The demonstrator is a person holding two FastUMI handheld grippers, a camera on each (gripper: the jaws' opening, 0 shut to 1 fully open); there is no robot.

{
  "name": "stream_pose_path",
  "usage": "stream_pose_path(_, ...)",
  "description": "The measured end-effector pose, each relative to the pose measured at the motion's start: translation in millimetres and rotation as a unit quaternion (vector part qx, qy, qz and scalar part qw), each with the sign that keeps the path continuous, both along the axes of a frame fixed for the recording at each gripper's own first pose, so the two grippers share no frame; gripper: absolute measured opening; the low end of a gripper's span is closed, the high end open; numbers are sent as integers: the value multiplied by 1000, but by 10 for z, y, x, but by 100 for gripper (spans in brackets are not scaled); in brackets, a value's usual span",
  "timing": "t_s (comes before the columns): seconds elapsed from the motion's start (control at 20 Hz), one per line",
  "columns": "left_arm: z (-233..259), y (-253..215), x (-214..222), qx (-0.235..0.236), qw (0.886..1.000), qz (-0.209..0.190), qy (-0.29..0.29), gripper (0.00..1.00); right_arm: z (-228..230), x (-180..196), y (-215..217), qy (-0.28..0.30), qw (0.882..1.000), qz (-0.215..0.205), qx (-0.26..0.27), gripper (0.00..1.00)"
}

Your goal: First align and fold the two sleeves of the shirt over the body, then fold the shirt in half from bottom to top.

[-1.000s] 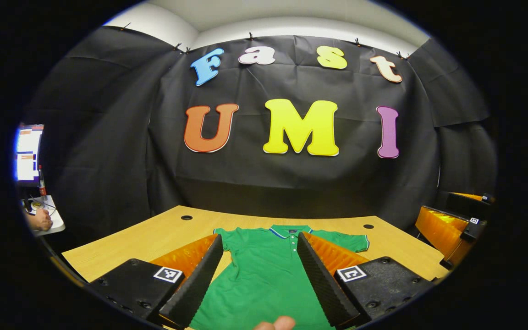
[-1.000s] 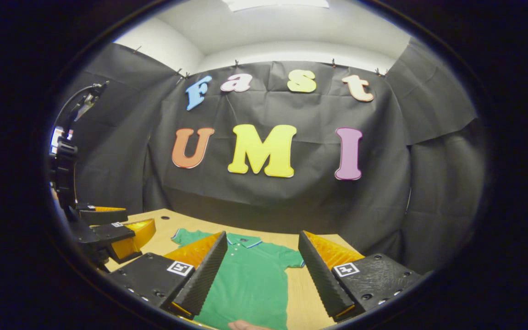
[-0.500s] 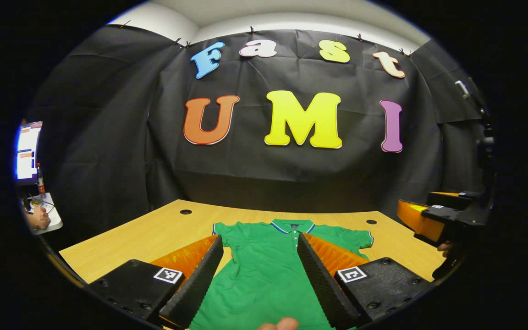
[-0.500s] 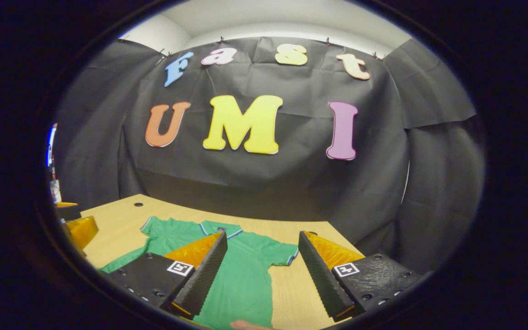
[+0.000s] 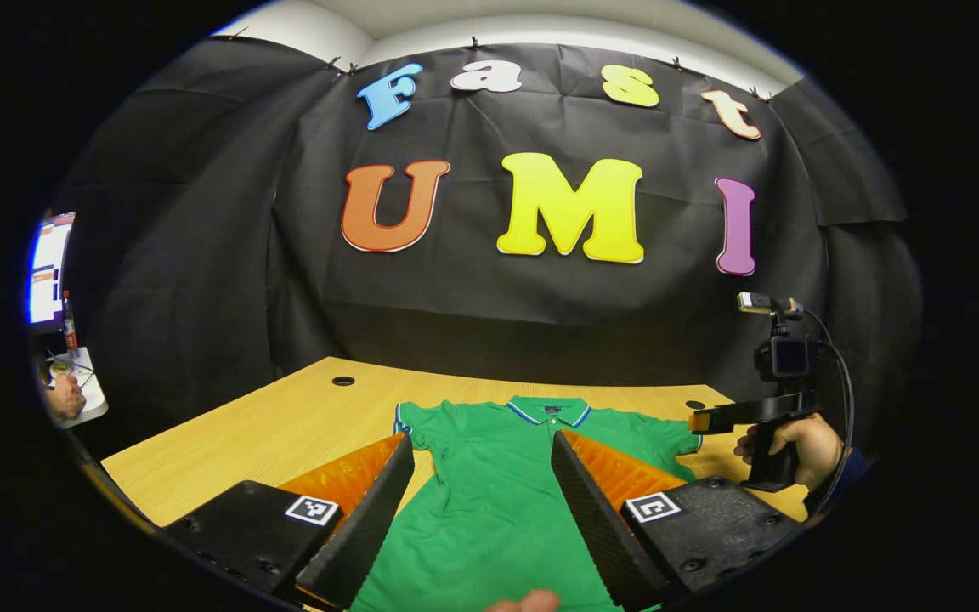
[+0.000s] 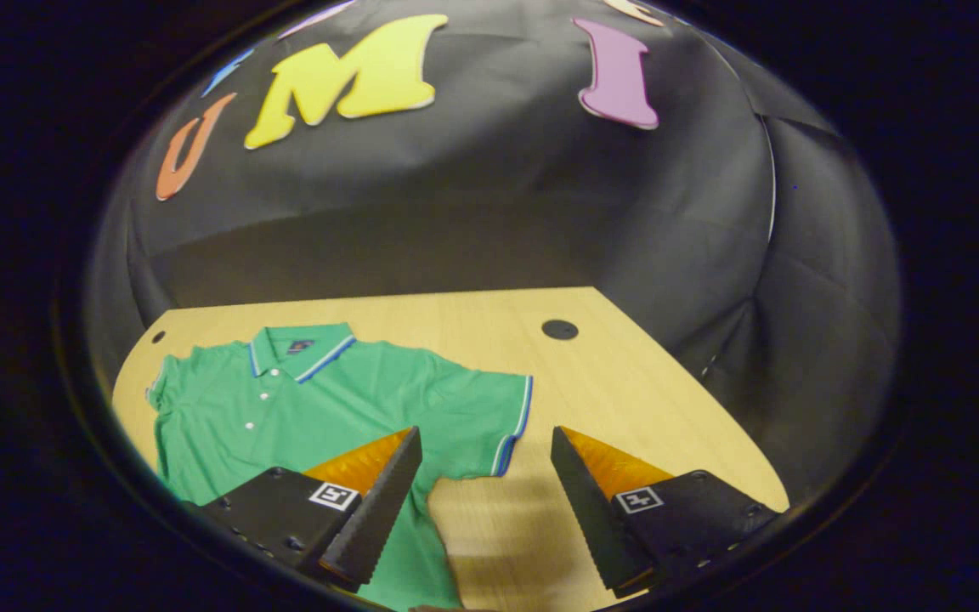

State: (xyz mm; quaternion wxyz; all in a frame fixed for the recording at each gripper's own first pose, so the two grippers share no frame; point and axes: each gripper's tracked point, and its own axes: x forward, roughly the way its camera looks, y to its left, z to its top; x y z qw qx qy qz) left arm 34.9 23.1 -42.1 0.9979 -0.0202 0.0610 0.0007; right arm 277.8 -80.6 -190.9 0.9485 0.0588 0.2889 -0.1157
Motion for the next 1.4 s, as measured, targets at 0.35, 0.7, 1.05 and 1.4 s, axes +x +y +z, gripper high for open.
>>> stream_pose_path(0.35,-267,44,154,-9,999,5,38,100,-492,263,-1,64,997,-11,43,88)
stream_pose_path(0.7,-375,-24,185,-5,999,-4,54,100,-473,353,66,56,995,11,81,5)
stream_pose_path(1.05,-444,16,212,-8,998,0,66,100,93,424,184,-22,997,74,-31,5)
stream_pose_path(1.4,-499,88,246,-9,997,9,74,100,217,423,827,-46,969,193,-149,5)
